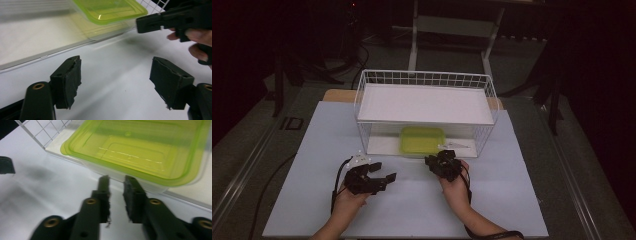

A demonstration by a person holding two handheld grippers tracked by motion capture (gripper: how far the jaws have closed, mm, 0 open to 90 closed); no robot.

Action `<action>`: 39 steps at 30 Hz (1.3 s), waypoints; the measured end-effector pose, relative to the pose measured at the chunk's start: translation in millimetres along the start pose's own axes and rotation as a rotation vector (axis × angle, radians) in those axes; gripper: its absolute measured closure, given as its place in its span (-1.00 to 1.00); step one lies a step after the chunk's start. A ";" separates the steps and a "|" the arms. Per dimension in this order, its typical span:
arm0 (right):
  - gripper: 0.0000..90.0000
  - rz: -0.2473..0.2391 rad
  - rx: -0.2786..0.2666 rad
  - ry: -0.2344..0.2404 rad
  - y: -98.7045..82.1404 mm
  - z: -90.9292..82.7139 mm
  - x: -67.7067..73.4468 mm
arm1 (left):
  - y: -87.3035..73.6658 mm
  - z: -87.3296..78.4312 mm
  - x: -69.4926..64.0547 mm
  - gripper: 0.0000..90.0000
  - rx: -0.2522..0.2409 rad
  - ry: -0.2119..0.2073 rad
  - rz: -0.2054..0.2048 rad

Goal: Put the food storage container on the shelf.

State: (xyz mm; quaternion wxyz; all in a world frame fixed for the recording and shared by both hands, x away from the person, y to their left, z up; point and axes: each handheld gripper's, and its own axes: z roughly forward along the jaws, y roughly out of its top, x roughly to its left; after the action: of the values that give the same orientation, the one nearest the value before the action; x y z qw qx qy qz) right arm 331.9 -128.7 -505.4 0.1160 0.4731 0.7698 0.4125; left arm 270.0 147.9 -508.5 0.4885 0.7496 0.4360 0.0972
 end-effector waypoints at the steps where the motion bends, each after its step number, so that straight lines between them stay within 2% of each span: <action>1: 0.81 -0.002 0.007 -0.001 0.4 2.2 0.5 | -0.6 -1.0 -0.7 -0.47 -0.006 0.003 0.007; 5: 0.95 -0.019 0.017 -0.022 1.1 9.5 1.3 | -3.2 -2.5 -1.1 -0.56 -0.020 0.007 0.033; 8: 0.99 -0.018 0.021 -0.030 2.5 14.9 -0.3 | -5.8 -3.2 0.2 -0.61 -0.028 0.015 0.038; 16: 1.00 0.003 0.006 -0.054 9.1 25.9 -6.1 | -7.7 -4.3 0.3 -0.67 -0.045 0.011 0.056; 20: 1.00 0.018 -0.004 -0.051 15.0 33.8 -6.8 | -9.0 -2.2 -2.6 -0.67 -0.034 0.028 0.096; 28: 1.00 0.041 -0.020 -0.056 23.3 46.4 -5.1 | -10.4 -0.4 -3.3 -0.67 -0.036 0.019 0.100; 32: 1.00 0.031 -0.029 -0.062 27.2 52.6 -5.8 | -10.2 -0.3 -3.3 -0.67 -0.041 0.019 0.097; 39: 0.99 0.041 -0.041 -0.069 34.2 60.4 -4.9 | -10.4 -0.8 -3.9 -0.67 -0.048 0.011 0.095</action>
State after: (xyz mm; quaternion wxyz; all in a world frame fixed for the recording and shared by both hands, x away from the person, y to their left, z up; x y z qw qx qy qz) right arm 390.4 -93.8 -519.1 0.1437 0.5001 0.7470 0.4139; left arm 261.4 147.0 -515.6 0.4989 0.7568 0.4002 0.1346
